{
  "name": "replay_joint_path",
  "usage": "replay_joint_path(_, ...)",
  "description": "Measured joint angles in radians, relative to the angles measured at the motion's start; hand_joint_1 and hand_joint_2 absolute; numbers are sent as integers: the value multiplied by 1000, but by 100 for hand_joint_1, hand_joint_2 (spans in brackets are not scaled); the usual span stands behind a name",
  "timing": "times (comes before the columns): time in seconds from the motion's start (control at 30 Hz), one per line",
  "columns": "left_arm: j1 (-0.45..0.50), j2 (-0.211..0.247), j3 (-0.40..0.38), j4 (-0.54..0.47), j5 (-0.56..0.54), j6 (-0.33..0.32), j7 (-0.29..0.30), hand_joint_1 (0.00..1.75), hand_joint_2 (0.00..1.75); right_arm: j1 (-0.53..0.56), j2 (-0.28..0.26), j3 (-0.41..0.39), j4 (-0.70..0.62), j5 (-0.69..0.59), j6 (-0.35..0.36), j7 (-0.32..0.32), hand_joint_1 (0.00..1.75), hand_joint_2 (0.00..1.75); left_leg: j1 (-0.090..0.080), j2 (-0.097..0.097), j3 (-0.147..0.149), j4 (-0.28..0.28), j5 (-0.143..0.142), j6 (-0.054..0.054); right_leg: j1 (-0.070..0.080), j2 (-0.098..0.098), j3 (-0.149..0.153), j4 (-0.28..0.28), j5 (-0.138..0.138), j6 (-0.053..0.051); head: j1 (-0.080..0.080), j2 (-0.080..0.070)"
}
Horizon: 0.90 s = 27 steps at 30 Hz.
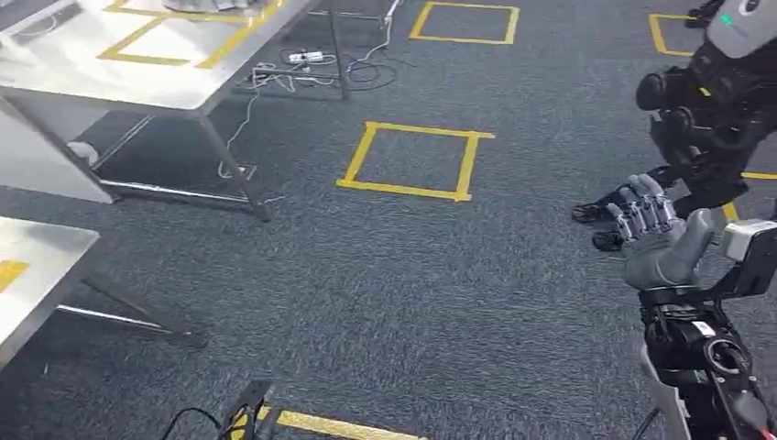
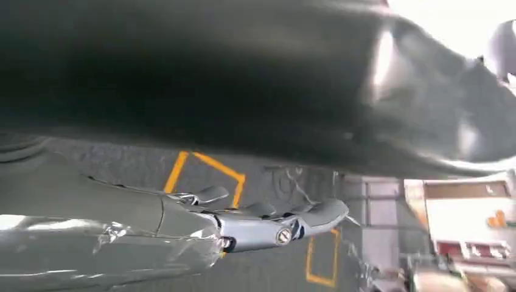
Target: Take the parts from the cabinet and place them on the table.
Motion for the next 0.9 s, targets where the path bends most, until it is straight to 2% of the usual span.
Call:
replay_joint_path(0.03, 2, 0, 0, 0, 0, 0, 0, 0, 0, 1, 0, 0, 0, 0, 0, 0, 0, 0, 0, -13, -46, 97, -45, -2, 0, 10, -1, 0, 0, -4, -6, 0)
replay_joint_path(0.07, 5, 0, 0, 0, 0, 0, 0, 0, 0, 2, 0, 0, 0, 0, 0, 0, 0, 0, 0, -17, -90, 186, -77, -4, 1, 24, -3, 1, 1, -5, -8, 0)
replay_joint_path(0.1, 8, 0, 0, 0, 0, 0, 0, 0, 0, 4, 0, 0, 0, 0, 0, 1, 0, 0, 0, -18, -119, 238, -85, -3, 2, 39, -4, 1, 1, -6, -8, 0)
replay_joint_path(0.13, 10, 0, 0, 0, 0, 0, 0, 0, 0, 5, 0, 0, 0, 0, 0, 1, 0, 0, 0, -18, -120, 232, -67, 0, 3, 55, -3, 2, 2, -6, -9, 0)
replay_joint_path(0.17, 10, 0, 0, 0, 0, 0, 0, 0, 0, 6, 0, 0, 0, 0, 0, 1, 0, 0, 0, -19, -99, 177, -28, 4, 3, 69, -3, 3, 2, -6, -13, 0)
replay_joint_path(0.2, 8, 0, 0, 0, 0, 0, 0, 0, 0, 7, 0, -1, 0, 0, 0, 1, 0, 0, 0, -23, -60, 88, 21, 8, 3, 83, -2, 4, 2, -5, -15, 0)
replay_joint_path(0.23, 7, 1, 0, 0, 0, 0, 0, 0, 0, 7, 0, -1, -1, 0, 0, 1, 0, 0, 0, -46, -9, -20, 72, 14, 2, 96, -1, 6, 3, -4, -16, 0)
replay_joint_path(0.27, 6, 3, 0, 0, 0, 0, 0, 0, 0, 7, 0, -1, -3, 0, 0, 1, 0, 0, 1, -100, 23, -96, 86, 20, 0, 107, -3, 7, 3, -1, -18, 0)
replay_joint_path(0.3, 6, 3, 0, 0, 0, 0, 0, 0, 0, 6, 0, -1, -5, 0, 0, 1, 0, 0, 1, -97, 27, -105, 87, 19, 5, 120, -9, 9, 4, 6, -16, 0)
replay_joint_path(0.33, 5, 3, 0, 0, 0, 0, 0, 0, 0, 7, 0, -1, -5, 0, 0, 0, 0, 0, 0, -84, 25, -104, 87, 20, 0, 128, -13, 9, 6, 12, -15, 0)
replay_joint_path(0.4, 4, 3, 0, 0, 0, 0, 0, 0, 0, 12, 0, -2, -5, 0, 0, 1, 0, 0, -5, -66, 27, -106, 90, 30, -6, 148, -14, -1, 13, 27, -14, 0)
replay_joint_path(0.43, 1, 0, 0, 0, 0, 0, 0, 0, 0, 12, -2, -4, -6, 0, 0, 1, 0, 0, 5, -50, 31, -123, 99, 39, -2, 151, -18, 2, 12, 33, -14, 0)
replay_joint_path(0.47, -1, 0, 0, 0, 0, 0, 0, 0, 0, 14, -2, -7, -8, 0, 0, 0, 0, 0, 2, -40, 34, -129, 102, 43, 5, 88, -29, 28, -11, 32, -8, 0)
replay_joint_path(0.5, -1, 0, 0, 0, 0, 0, -1, 0, 0, 11, -3, -8, -8, 0, 0, 2, 0, 0, 1, -30, 34, -131, 103, 48, 3, 48, -56, 89, -50, 35, 1, 0)
replay_joint_path(0.53, 0, 0, 0, 0, 0, 0, -2, 0, 0, 9, -2, -8, -8, 0, -1, 2, 0, 0, -2, -17, 34, -130, 102, 49, 1, 28, -95, 177, -94, 39, 3, 0)
replay_joint_path(0.57, 2, 0, 0, 0, 0, 0, -2, 0, 0, 11, -2, -8, -8, 0, -1, 3, 0, 0, -3, -5, 34, -130, 101, 50, -1, 19, -133, 260, -129, 42, 4, 0)
replay_joint_path(0.6, 3, 0, 0, 0, 1, 0, -2, 0, 0, 13, -3, -8, -8, 0, -1, 5, 0, 0, -3, 7, 33, -130, 100, 50, -3, 14, -160, 320, -147, 45, 4, 0)
replay_joint_path(0.63, 4, 0, 0, 0, 1, 0, -2, 0, 0, 15, -2, -9, -8, 0, -2, 7, 0, 0, -3, 20, 34, -129, 99, 48, -4, 12, -165, 331, -140, 48, 6, 0)
replay_joint_path(0.67, 4, 0, 0, 0, 1, 0, -3, 0, 0, 15, -2, -10, -8, 0, -2, 8, 0, 0, -3, 32, 35, -128, 97, 47, -7, 8, -143, 287, -109, 49, 7, 0)
replay_joint_path(0.7, 3, -2, 0, 0, 1, -1, -3, 0, 0, 14, -2, -10, -8, 0, -2, 9, 0, 0, -3, 43, 37, -127, 93, 44, -8, 2, -95, 201, -64, 49, 8, 0)
replay_joint_path(0.73, 2, -3, 0, 0, 1, -2, -3, 0, 0, 14, -2, -11, -8, 1, -2, 10, 0, 0, -3, 53, 41, -124, 89, 40, -8, -19, -41, 98, -20, 48, 8, 0)
replay_joint_path(0.77, 2, -3, 0, 0, 2, -2, -3, 0, 0, 12, -3, -13, -8, 2, -2, 10, 0, 0, -4, 61, 45, -121, 84, 34, -6, -67, 1, 13, -5, 48, 10, 0)
replay_joint_path(0.8, 1, -3, 0, 0, 2, -2, -3, 0, 0, 11, -2, -14, -8, 2, -2, 11, 0, 0, -13, 68, 44, -118, 80, 29, 8, -82, 6, 4, -14, 39, 10, 0)
replay_joint_path(0.83, 1, -3, 0, 0, 2, -2, -3, 0, 0, 11, -2, -16, -9, 3, -2, 11, 0, 0, -13, 74, 45, -117, 80, 26, 6, -60, 2, 5, -11, 30, 6, 0)
replay_joint_path(0.9, 1, -5, 0, 0, 3, -2, -4, 0, 0, 12, -2, -18, -8, 3, -2, 11, 0, 0, -12, 96, 50, -120, 78, 19, 11, -38, -3, 6, -12, 21, 5, 0)
